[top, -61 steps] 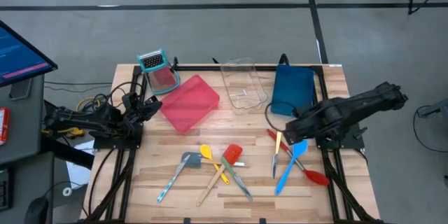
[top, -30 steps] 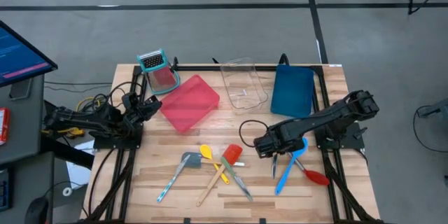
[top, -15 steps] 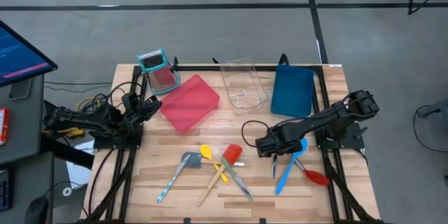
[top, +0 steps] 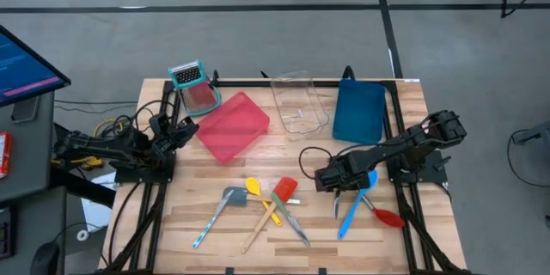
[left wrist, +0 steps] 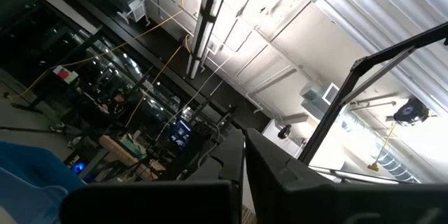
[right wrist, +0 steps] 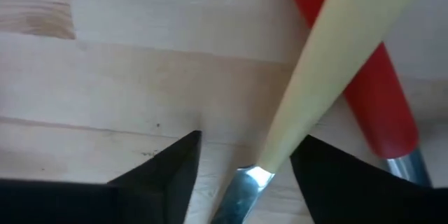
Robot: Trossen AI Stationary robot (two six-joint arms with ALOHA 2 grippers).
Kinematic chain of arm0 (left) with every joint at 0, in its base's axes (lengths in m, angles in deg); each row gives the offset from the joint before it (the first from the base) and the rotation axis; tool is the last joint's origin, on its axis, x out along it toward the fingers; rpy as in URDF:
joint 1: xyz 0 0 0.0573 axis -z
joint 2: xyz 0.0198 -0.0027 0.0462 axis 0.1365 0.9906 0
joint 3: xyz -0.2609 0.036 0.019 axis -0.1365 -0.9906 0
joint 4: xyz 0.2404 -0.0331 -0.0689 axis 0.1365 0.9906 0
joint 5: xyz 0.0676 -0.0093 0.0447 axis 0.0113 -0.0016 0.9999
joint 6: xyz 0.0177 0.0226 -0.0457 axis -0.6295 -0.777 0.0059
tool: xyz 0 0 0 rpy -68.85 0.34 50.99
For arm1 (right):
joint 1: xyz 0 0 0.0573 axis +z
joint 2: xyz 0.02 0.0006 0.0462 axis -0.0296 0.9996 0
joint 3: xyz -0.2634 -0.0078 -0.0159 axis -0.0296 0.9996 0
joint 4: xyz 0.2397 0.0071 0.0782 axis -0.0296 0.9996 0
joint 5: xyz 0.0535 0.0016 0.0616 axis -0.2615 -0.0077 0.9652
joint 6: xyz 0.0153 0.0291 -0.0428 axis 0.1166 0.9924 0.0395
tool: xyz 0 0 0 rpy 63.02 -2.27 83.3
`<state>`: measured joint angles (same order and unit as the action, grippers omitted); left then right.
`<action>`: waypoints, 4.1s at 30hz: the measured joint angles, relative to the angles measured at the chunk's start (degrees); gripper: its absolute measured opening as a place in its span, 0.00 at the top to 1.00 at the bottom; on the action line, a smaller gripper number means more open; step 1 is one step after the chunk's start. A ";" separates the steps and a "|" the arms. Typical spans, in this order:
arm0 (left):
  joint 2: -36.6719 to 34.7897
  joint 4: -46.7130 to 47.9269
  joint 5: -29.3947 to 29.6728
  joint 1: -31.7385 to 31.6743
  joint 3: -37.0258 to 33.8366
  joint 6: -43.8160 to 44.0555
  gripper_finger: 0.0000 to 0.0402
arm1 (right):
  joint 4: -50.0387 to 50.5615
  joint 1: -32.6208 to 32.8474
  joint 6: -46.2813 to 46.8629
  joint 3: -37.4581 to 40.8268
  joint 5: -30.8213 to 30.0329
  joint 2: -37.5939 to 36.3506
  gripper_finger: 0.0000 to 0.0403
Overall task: Pick & Place Kitchen Items
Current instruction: Put the light yellow knife into the transparent bin
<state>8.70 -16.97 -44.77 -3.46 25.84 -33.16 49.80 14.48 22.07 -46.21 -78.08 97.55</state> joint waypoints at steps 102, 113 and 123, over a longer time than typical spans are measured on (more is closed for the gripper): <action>-0.01 -0.42 -0.09 -0.02 0.00 -0.42 0.99 | -4.29 -47.84 -72.93 -36.81 2.51 7.58 0.86; -0.02 -0.40 -0.30 -0.02 0.01 -0.42 0.99 | -3.28 -47.86 -73.84 -37.01 1.59 13.43 0.86; 0.00 -0.40 -0.10 -0.02 -0.01 -0.44 0.99 | -2.64 -47.07 -76.48 -37.01 -3.05 15.10 0.86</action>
<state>8.70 -17.37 -44.87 -3.49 25.83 -33.59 47.16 -32.59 -54.41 -83.22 -81.13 112.65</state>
